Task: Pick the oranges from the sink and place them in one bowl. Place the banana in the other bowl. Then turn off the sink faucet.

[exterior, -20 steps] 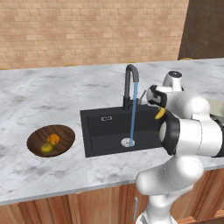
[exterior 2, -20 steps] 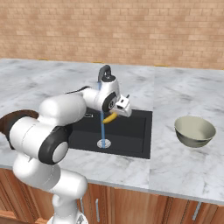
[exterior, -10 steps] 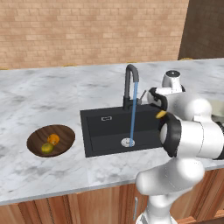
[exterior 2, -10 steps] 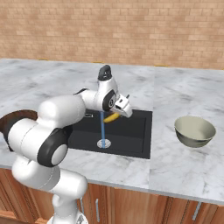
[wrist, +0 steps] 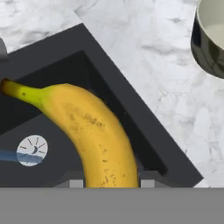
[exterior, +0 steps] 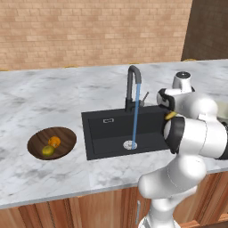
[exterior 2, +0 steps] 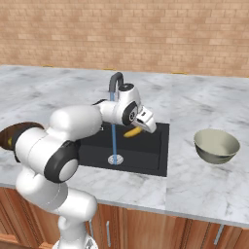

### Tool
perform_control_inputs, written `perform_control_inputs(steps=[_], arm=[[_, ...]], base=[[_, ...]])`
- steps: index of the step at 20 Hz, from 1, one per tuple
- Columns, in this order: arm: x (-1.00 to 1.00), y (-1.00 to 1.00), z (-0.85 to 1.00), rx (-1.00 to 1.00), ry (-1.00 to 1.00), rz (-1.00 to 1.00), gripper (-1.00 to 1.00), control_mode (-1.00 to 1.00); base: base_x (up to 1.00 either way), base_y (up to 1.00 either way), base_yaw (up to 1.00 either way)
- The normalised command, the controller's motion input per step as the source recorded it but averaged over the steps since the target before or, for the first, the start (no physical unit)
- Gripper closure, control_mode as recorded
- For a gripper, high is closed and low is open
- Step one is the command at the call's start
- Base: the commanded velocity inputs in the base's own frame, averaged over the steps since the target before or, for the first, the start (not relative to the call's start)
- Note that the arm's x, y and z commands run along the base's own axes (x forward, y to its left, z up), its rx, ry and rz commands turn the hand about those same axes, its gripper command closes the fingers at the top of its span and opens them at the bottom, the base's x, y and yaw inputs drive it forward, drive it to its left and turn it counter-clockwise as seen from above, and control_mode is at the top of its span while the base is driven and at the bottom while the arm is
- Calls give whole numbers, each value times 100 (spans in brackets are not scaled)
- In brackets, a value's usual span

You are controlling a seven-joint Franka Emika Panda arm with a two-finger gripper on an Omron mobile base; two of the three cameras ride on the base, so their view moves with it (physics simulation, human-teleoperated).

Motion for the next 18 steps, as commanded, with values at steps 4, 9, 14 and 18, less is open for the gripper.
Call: perform_control_inputs(steps=[4, 9, 14, 18], arm=[[0, -35, 1, 0, 0, -7, 100, -100], [0, -34, 1, 0, 0, -6, 100, -100], [0, -33, 0, 0, 0, -4, 100, -100], [0, -31, 0, 0, 0, -3, 100, -100]], base=[[0, 0, 0], [0, 0, 0], [0, 0, 0], [0, 0, 0]])
